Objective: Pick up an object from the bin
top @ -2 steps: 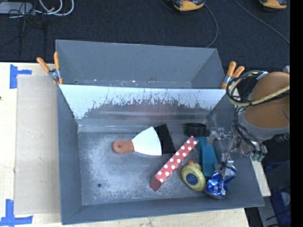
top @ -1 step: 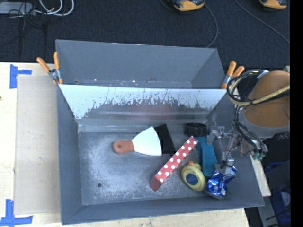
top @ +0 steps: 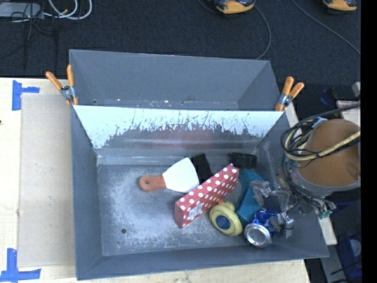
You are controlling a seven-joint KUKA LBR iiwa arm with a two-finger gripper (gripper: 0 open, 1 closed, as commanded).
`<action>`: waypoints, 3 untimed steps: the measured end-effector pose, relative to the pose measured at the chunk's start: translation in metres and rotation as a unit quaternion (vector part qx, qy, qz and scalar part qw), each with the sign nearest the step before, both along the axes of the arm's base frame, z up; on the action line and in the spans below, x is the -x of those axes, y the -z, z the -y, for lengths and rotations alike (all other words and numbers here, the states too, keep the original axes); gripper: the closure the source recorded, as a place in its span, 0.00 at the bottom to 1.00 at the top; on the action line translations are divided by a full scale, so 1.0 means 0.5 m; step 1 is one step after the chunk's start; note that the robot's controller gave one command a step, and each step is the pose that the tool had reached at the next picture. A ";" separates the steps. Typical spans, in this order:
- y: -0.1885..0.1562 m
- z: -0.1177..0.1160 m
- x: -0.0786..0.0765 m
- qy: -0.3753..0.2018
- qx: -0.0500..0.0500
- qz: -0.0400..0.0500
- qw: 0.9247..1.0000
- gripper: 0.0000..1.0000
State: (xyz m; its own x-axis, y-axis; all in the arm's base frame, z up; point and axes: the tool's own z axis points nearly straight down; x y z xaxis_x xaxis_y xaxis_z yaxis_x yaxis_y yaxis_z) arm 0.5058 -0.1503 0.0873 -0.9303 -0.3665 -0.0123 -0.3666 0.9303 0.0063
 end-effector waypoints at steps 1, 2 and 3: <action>-0.016 0.012 0.016 -0.040 0.004 -0.002 0.999 0.00; -0.025 -0.077 0.039 -0.109 0.001 0.001 0.994 0.00; 0.005 -0.045 0.038 -0.194 0.004 0.008 0.981 0.00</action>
Offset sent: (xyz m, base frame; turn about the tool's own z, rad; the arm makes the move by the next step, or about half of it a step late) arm -0.0204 0.0383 0.0127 -0.2189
